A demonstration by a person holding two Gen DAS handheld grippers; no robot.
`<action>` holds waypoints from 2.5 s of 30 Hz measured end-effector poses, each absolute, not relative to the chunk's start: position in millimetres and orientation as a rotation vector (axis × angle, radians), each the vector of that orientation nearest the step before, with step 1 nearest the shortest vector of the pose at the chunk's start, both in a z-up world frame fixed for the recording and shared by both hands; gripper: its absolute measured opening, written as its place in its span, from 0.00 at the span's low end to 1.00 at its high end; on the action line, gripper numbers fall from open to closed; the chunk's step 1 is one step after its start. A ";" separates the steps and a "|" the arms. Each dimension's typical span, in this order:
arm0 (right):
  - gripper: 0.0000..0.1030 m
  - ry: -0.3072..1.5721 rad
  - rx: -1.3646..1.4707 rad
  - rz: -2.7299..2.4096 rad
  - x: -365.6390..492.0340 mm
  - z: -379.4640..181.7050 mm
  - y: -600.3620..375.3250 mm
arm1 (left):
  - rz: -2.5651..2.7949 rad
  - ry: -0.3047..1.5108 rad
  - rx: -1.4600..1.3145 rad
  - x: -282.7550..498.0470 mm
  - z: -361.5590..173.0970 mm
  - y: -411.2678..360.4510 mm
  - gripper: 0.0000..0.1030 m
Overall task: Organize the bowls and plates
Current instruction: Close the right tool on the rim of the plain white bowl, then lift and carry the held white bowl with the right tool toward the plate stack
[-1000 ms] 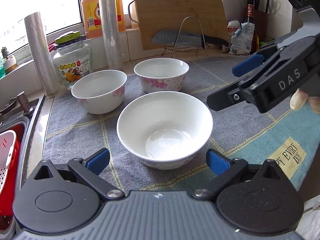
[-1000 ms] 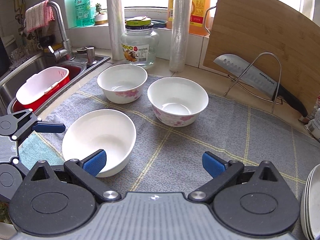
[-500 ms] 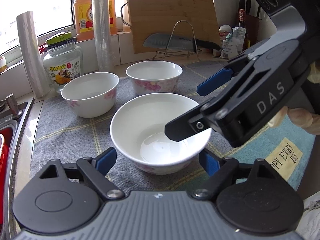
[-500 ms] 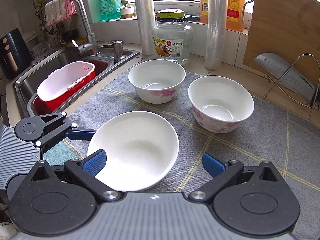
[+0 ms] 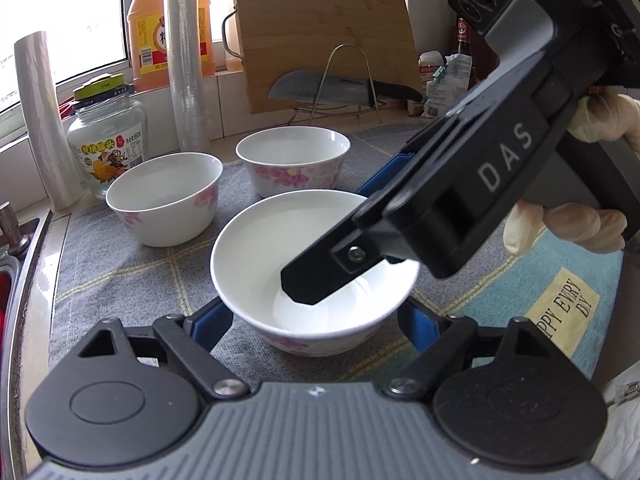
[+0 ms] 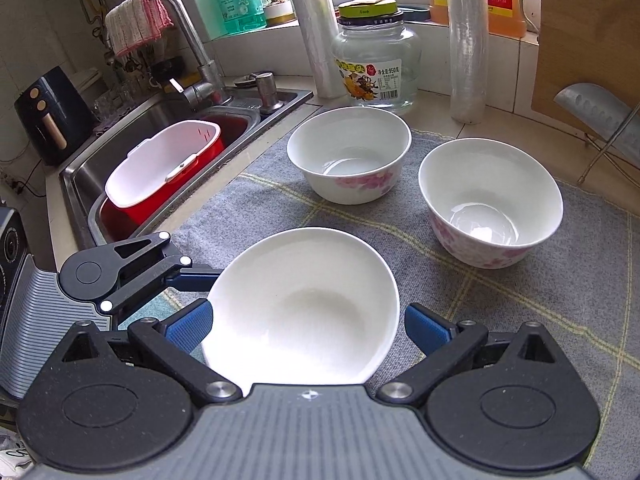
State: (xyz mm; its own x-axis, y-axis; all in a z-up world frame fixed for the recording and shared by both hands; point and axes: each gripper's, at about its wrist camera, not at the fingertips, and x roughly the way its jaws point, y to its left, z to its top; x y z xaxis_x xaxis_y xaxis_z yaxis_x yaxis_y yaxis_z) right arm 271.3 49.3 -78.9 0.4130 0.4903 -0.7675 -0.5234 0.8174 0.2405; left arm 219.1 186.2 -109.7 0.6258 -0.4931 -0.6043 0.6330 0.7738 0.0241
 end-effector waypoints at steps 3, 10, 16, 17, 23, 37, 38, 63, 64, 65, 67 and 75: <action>1.00 0.969 -0.024 0.650 276.9 -80.7 48.8 | -0.663 0.612 0.259 220.0 -110.3 185.9 0.86; 0.93 0.980 -0.012 0.654 283.9 -79.2 49.6 | -0.680 0.608 0.280 221.2 -110.4 186.2 0.86; 0.85 1.002 -0.032 0.645 289.2 -78.3 53.8 | -0.687 0.608 0.288 221.5 -110.1 186.1 0.86; 0.85 1.004 -0.033 0.646 289.4 -77.8 53.7 | -0.689 0.609 0.287 221.6 -110.1 186.4 0.86; 0.85 1.019 -0.039 0.655 290.6 -75.7 53.9 | -0.698 0.618 0.289 222.3 -109.2 187.0 0.86; 0.86 1.035 -0.070 0.654 287.6 -73.4 56.2 | -0.709 0.650 0.313 221.9 -99.9 184.2 0.86; 0.86 1.039 -0.067 0.652 286.7 -73.2 55.2 | -0.711 0.654 0.318 221.5 -98.4 183.3 0.86; 0.86 0.986 0.059 0.421 242.4 -55.3 -31.5 | -0.930 0.640 0.424 216.7 -85.7 106.0 0.86; 0.86 0.983 0.064 0.410 240.8 -54.9 -36.2 | -0.941 0.637 0.427 216.9 -85.7 101.5 0.86; 0.86 0.981 0.067 0.397 239.0 -54.9 -41.9 | -0.952 0.635 0.430 217.2 -85.7 97.0 0.86; 0.86 0.977 0.075 0.375 236.1 -54.5 -51.0 | -0.975 0.633 0.438 218.4 -85.4 86.7 0.86; 0.86 0.947 0.105 0.282 229.9 -53.3 -89.9 | -1.040 0.612 0.465 225.0 -85.1 49.0 0.86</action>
